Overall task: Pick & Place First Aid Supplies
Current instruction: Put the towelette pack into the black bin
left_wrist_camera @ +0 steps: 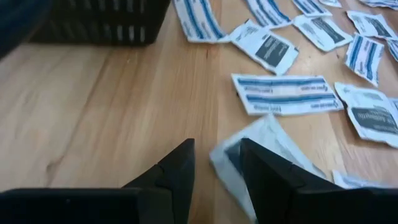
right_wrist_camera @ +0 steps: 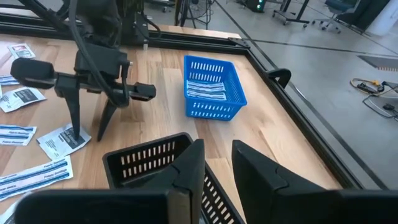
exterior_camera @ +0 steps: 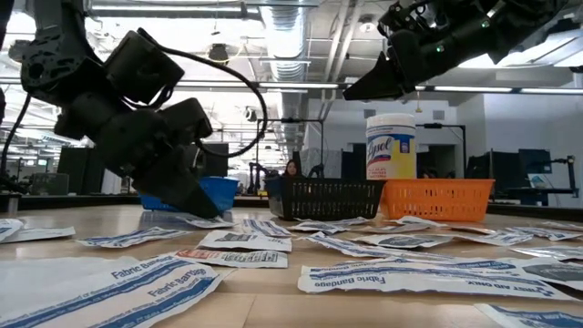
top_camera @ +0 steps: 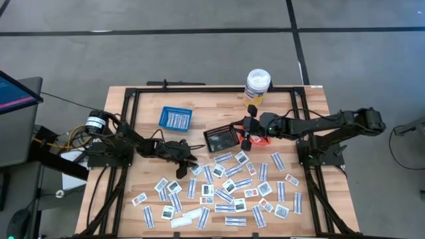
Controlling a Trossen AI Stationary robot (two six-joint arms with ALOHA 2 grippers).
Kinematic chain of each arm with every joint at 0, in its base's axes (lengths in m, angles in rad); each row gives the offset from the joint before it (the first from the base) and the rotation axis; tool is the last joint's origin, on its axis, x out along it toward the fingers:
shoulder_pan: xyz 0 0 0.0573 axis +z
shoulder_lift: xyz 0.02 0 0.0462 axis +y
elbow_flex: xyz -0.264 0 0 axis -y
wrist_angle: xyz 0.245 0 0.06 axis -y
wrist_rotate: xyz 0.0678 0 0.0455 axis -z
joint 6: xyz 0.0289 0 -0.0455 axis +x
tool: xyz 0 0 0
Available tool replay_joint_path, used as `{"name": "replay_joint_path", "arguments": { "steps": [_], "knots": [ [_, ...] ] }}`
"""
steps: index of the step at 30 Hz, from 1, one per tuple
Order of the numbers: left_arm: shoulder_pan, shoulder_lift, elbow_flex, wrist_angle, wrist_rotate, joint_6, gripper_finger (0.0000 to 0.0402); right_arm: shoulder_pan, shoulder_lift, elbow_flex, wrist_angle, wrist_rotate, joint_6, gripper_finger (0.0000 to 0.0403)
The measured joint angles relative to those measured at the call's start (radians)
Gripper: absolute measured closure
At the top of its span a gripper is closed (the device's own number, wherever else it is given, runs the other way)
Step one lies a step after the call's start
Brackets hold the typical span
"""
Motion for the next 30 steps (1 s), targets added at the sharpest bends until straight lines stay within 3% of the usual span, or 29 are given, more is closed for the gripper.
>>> {"name": "replay_joint_path", "arguments": {
  "steps": [6, 14, 30],
  "knots": [
    [0.001, 0.040, 0.024, 0.015, 0.008, 0.021, 0.0280, 0.000, 0.000, 0.001, 0.000, 0.000, 0.000, 0.0327],
    [0.016, 0.039, 0.025, -0.027, 0.018, -0.016, 0.0390, 0.001, 0.000, 0.001, -0.001, 0.000, 0.000, 0.0327],
    [0.012, -0.099, 0.020, -0.109, 0.067, -0.004, 0.0397, 0.000, 0.000, 0.001, -0.027, 0.000, 0.002, 0.0327]
  ]
}}
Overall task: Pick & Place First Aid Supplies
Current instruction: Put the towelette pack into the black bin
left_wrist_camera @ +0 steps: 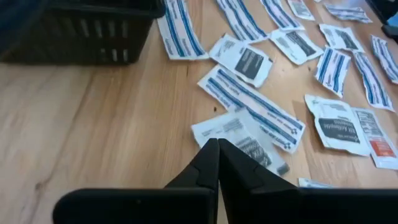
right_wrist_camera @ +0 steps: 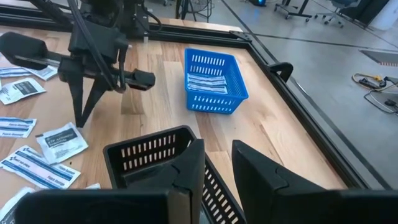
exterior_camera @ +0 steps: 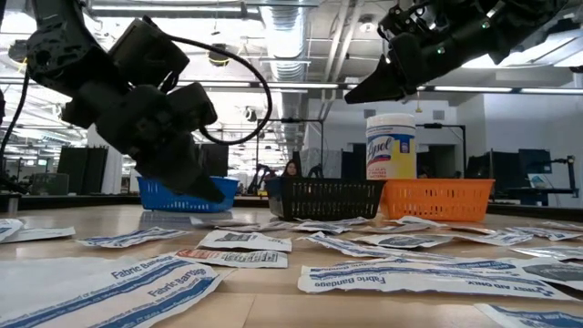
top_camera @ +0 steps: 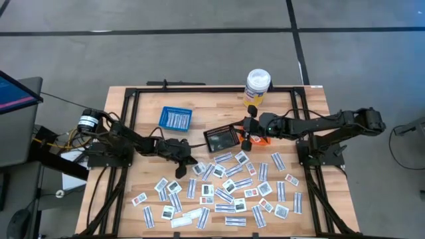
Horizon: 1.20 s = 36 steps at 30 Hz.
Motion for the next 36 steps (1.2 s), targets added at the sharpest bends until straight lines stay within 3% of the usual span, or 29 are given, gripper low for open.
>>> {"name": "replay_joint_path", "arguments": {
  "steps": [6, 13, 20, 27, 36],
  "knots": [
    [0.000, 0.000, 0.000, -0.015, 0.003, -0.040, 0.0386, -0.001, 0.000, 0.000, 0.001, 0.000, 0.000, 0.0327],
    [-0.006, -0.002, 0.000, -0.080, 0.098, -0.031, 0.0338, 0.000, 0.000, 0.000, 0.000, 0.000, 0.000, 0.0327],
    [-0.028, -0.002, 0.001, -0.093, 0.106, -0.027, 0.0296, 0.000, 0.000, 0.000, 0.000, 0.000, 0.000, 0.0327],
    [-0.070, -0.002, 0.001, -0.093, -0.001, 0.293, 0.0289, 0.000, 0.000, 0.000, -0.005, 0.000, 0.000, 0.0327],
    [-0.084, -0.002, 0.001, -0.091, -0.043, 0.471, 0.0289, 0.001, 0.000, 0.000, -0.005, 0.000, 0.000, 0.0327]
  ]
}}
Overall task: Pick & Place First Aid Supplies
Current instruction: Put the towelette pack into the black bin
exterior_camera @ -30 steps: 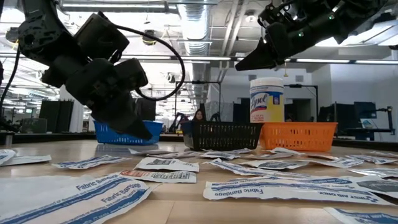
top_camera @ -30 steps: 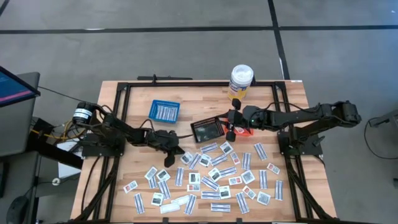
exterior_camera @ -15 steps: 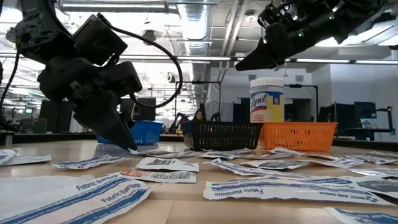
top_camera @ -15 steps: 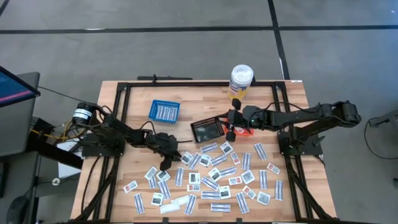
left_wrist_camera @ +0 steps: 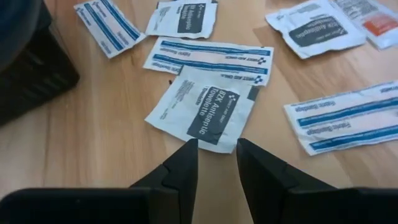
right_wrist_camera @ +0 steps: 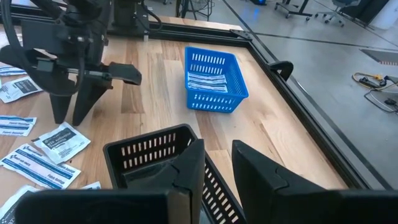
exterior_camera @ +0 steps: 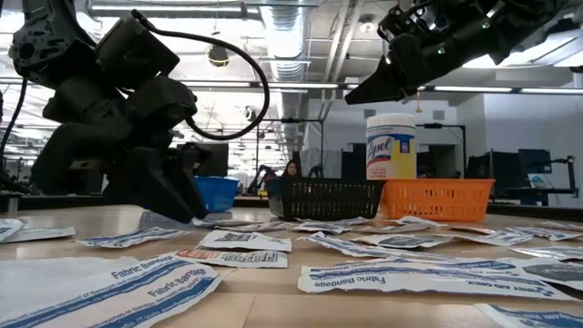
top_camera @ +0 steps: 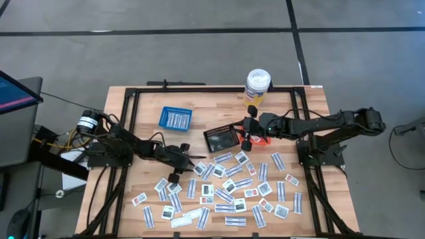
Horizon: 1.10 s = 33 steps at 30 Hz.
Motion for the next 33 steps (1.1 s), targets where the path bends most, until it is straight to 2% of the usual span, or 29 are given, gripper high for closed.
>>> {"name": "replay_joint_path", "arguments": {
  "steps": [12, 19, 25, 33],
  "knots": [
    [0.008, 0.029, 0.001, 0.027, 0.005, 0.026, 0.0298, 0.000, 0.000, 0.000, 0.000, 0.000, 0.000, 0.0327],
    [0.008, 0.047, 0.001, 0.057, 0.021, 0.055, 0.0330, 0.000, 0.000, 0.000, 0.000, 0.000, 0.000, 0.0327],
    [0.006, 0.047, 0.001, 0.057, 0.029, 0.060, 0.0392, 0.000, 0.000, 0.000, 0.000, 0.000, 0.000, 0.0327],
    [0.009, 0.048, 0.001, 0.079, 0.001, 0.070, 0.0397, 0.000, 0.000, 0.000, 0.000, 0.000, 0.000, 0.0327]
  ]
}}
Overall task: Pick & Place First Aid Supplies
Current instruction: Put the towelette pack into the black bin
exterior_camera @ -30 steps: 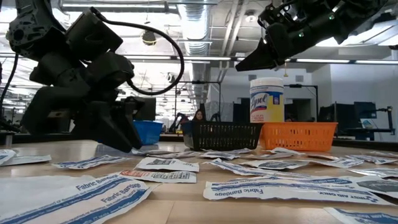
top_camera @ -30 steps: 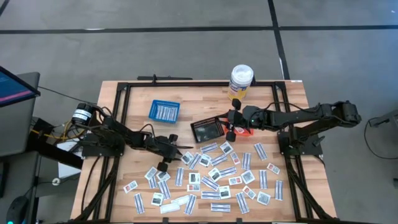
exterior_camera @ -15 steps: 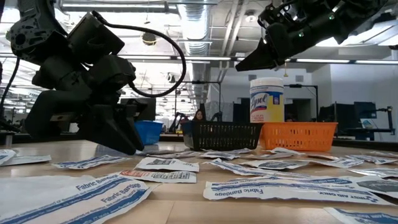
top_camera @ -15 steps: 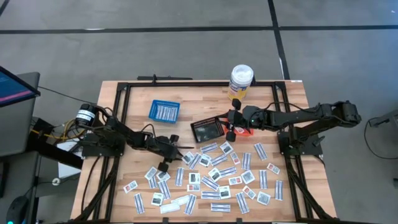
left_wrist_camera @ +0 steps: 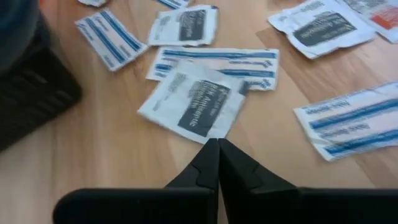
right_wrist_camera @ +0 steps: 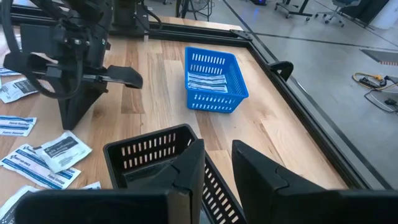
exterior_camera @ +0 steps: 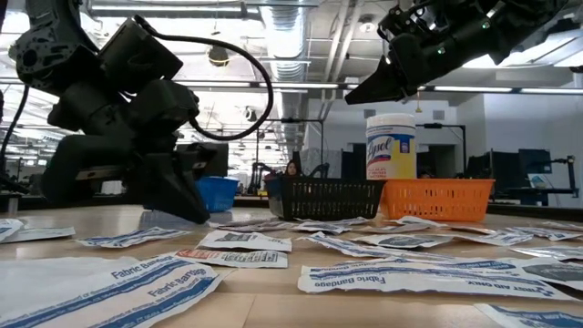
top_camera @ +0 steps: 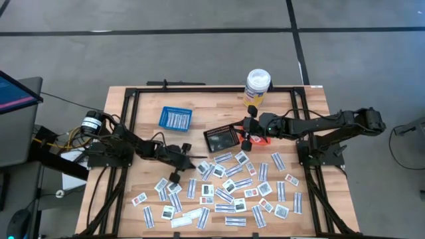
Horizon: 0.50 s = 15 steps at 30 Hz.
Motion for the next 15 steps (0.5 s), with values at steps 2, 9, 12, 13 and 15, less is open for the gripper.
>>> {"name": "replay_joint_path", "arguments": {
  "steps": [2, 9, 12, 13, 15],
  "knots": [
    [-0.001, -0.006, 0.000, 0.001, -0.010, 0.008, 0.0397, 0.000, 0.000, 0.000, 0.000, 0.000, 0.000, 0.0327],
    [-0.001, -0.008, 0.000, 0.011, -0.019, 0.005, 0.0397, 0.000, 0.000, 0.000, -0.005, -0.045, 0.028, 0.0327],
    [-0.001, -0.008, 0.000, 0.011, -0.019, -0.024, 0.0393, 0.001, 0.012, 0.000, 0.018, -0.167, 0.003, 0.0327],
    [-0.001, -0.008, 0.000, 0.011, -0.019, -0.041, 0.0389, 0.005, 0.024, 0.000, 0.035, -0.209, -0.026, 0.0328],
    [-0.001, -0.008, 0.000, 0.011, -0.019, -0.070, 0.0378, 0.021, 0.060, 0.000, 0.087, -0.241, -0.068, 0.0332]
  ]
}}
